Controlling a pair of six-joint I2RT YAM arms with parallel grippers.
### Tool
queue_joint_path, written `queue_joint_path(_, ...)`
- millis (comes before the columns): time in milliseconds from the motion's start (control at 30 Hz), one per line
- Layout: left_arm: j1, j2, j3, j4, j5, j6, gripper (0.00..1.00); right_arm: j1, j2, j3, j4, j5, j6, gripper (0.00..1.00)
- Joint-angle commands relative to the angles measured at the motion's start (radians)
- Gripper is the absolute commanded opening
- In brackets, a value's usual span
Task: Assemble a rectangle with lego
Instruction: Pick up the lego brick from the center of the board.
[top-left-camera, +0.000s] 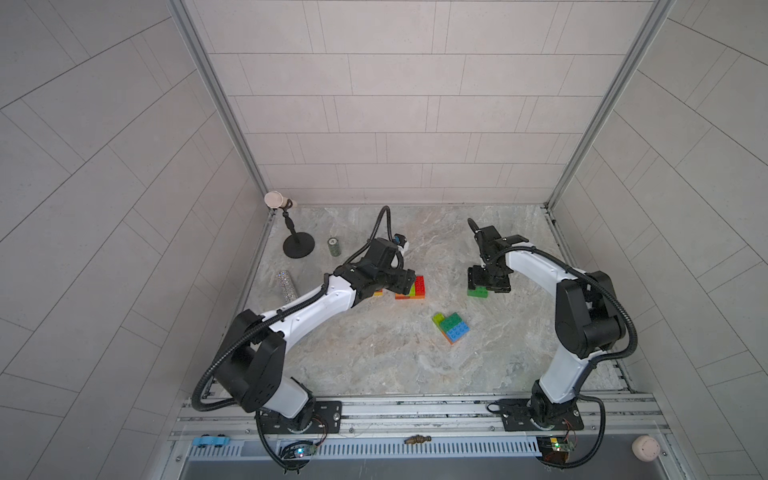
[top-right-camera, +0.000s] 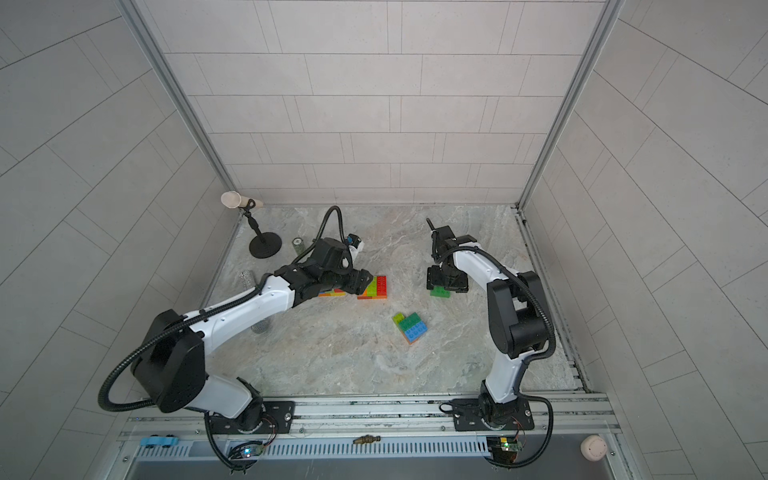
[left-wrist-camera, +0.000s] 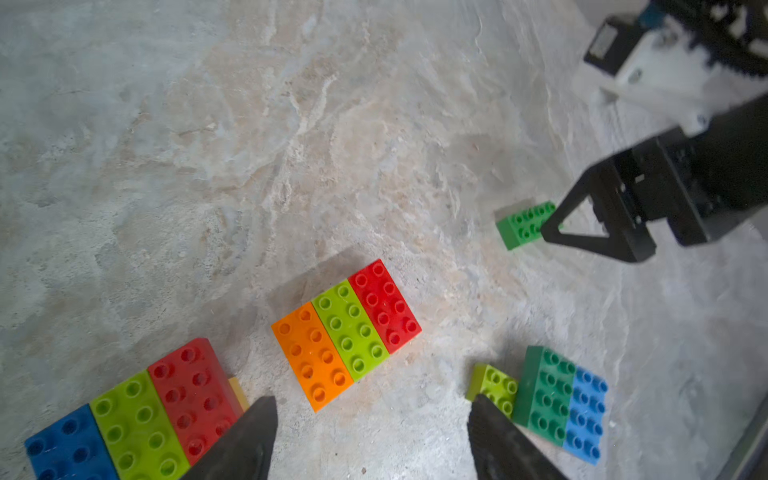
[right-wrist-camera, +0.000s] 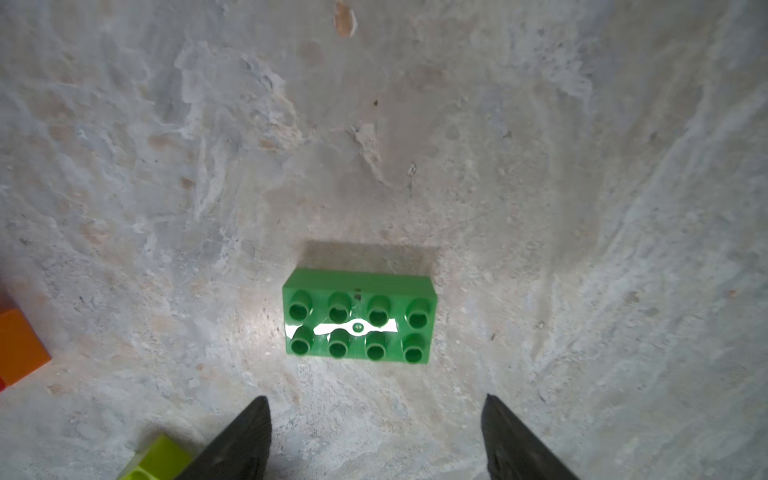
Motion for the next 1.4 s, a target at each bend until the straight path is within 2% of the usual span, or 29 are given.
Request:
queue_joint_path(0,-0.045,-0.055,-0.112,0.208,-0.141,0.14,0.78,0.0,0.028,0.03,0.021,0.004,0.012,0.8)
queue_joint_path(67,-0.068,-0.074,-0.172,0.319,-0.151,0.146,0.78,0.0,0.046,0.038,0.027,0.0,0.011,0.8)
queue_joint_path(133,-0.072,-0.074,-0.186,0.345,-0.144,0.126,0.78,-0.001,0.066,0.045,0.029,-0.002,0.01,0.8)
queue_joint_path(267,-0.078,-0.068,-0.188,0.346,-0.143,0.127,0.78,0.001,0.093,0.05,0.039,-0.003,0.008,0.8)
queue_joint_path(533,-0.079,-0.063,-0.186,0.333,-0.123,0.131,0.78,-0.001,0.123,0.062,0.036,-0.001,-0.008,0.72)
queue_joint_path(867,-0.08,-0.055,-0.174,0.326,-0.106,0.133,0.78,0.0,0.132,0.061,0.036,0.006,-0.015,0.7)
queue_joint_path(1133,-0.079,-0.097,-0.196,0.313,-0.146,0.11,0.78,0.002,0.081,0.067,0.01,-0.03,-0.089,0.54)
queue_joint_path(1367,-0.075,-0.189,-0.278,0.302,-0.173,0.1,0.78,0.04,-0.008,0.077,-0.091,-0.03,-0.185,0.5)
